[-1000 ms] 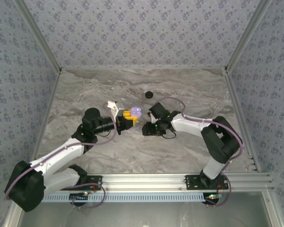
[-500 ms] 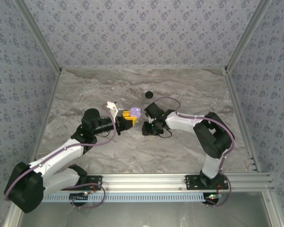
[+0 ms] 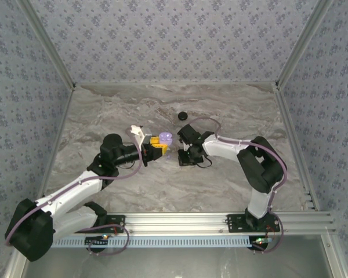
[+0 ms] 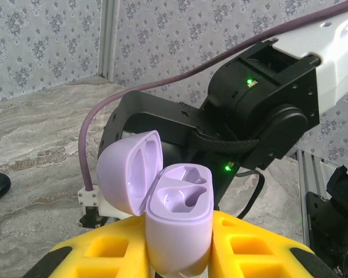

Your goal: Insert the wireless bluetooth earbuds into the charging case

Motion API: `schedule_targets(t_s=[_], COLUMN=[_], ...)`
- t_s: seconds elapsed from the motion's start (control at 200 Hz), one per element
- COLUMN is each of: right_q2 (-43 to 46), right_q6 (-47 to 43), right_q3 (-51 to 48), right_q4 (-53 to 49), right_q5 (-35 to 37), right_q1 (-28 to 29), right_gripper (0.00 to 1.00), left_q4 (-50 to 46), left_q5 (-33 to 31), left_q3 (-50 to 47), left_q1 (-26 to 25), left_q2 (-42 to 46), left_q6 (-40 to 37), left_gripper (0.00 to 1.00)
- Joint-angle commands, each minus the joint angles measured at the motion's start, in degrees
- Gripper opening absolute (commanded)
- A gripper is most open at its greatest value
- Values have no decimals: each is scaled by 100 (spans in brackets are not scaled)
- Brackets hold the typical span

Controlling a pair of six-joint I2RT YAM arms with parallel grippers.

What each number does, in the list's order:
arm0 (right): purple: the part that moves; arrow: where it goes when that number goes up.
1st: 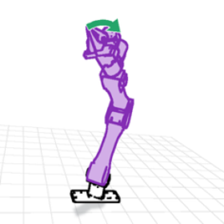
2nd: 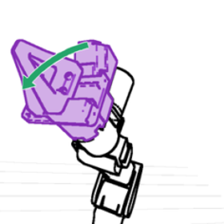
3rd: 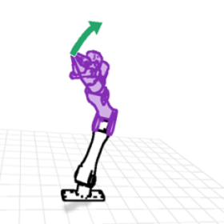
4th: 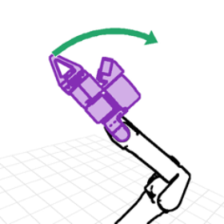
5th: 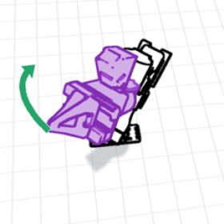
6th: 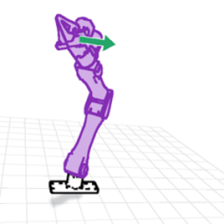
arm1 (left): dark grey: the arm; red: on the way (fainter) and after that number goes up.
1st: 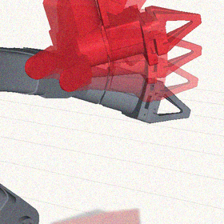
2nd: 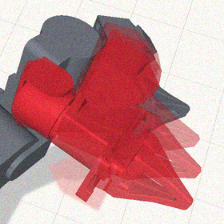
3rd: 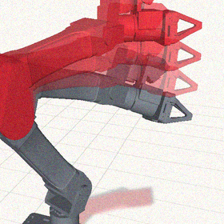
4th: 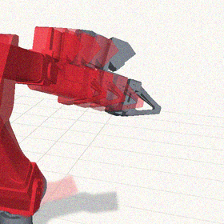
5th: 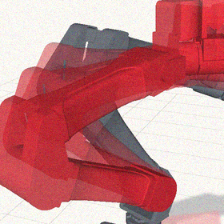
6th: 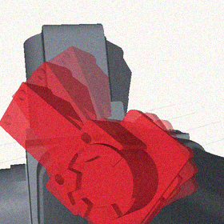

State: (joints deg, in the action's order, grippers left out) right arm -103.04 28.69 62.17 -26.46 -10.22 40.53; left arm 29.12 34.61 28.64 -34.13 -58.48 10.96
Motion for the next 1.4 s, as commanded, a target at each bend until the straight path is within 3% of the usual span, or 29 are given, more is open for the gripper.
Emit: schedule_targets(t_s=[0.0, 0.255, 0.475, 0.62, 0.81, 1.114, 1.194, 1.394], right_q2=[106, -112, -348, -301, -66, 262, 220, 79], right_q6=[-664, -1898, -2032, -1677, -630, 687, 1156, 1348], right_q3=[125, 307, 568, 568, 449, 348, 379, 565], right_q4=[-555, -1067, -1245, -1239, -1067, -1058, -1092, -1346], right_q5=[148, -278, -309, -240, -37, 868, 1156, 1547], right_q1=[-247, -841, -974, -967, -926, -289, -187, -81], right_gripper=[17, 17, 25, 42, 48, 47, 43, 37], left_q4=[67, 85, 94, 92, 80, 84, 112, 94], left_q5=[-27, -31, -51, -53, -40, -26, -16, 6], left_q3=[17, 10, 1, 10, 26, 45, 53, 80], left_q1=[-2, -3, -2, 3, 3, -6, -11, -15], left_q2=[170, 161, 153, 143, 151, 130, 117, 115], left_q6=[-101, -94, -94, -109, -121, -121, -116, -129], left_gripper=[25, 25, 25, 25, 25, 25, 25, 25])
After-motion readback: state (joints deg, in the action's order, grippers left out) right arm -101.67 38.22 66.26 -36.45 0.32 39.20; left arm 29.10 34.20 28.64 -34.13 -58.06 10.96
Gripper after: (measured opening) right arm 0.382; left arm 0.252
